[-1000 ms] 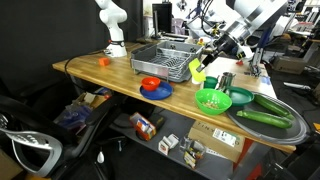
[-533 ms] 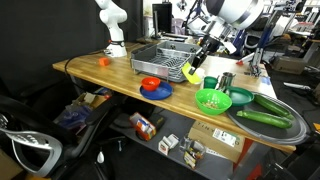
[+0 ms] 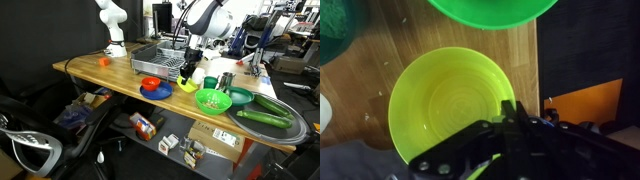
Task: Pour the contents of the yellow bowl into the green bowl
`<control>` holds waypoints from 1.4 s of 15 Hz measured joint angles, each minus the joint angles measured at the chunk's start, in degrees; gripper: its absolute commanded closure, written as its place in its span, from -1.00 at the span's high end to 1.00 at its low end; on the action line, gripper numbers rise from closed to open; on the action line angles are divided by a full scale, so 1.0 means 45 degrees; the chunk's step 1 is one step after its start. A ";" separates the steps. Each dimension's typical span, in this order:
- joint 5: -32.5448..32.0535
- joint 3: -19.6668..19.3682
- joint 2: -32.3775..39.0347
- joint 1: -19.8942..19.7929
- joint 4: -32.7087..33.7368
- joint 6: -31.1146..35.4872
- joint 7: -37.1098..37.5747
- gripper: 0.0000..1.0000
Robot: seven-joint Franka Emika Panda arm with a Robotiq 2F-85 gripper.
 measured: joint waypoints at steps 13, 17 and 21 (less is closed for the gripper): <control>-0.0936 0.0433 0.1766 -0.0076 0.2888 -0.3091 0.3743 0.57; -0.0623 0.0702 0.1647 -0.0225 0.2991 -0.2945 0.3886 1.00; 0.1211 0.2122 0.0668 -0.0783 0.2516 -0.1670 0.2966 1.00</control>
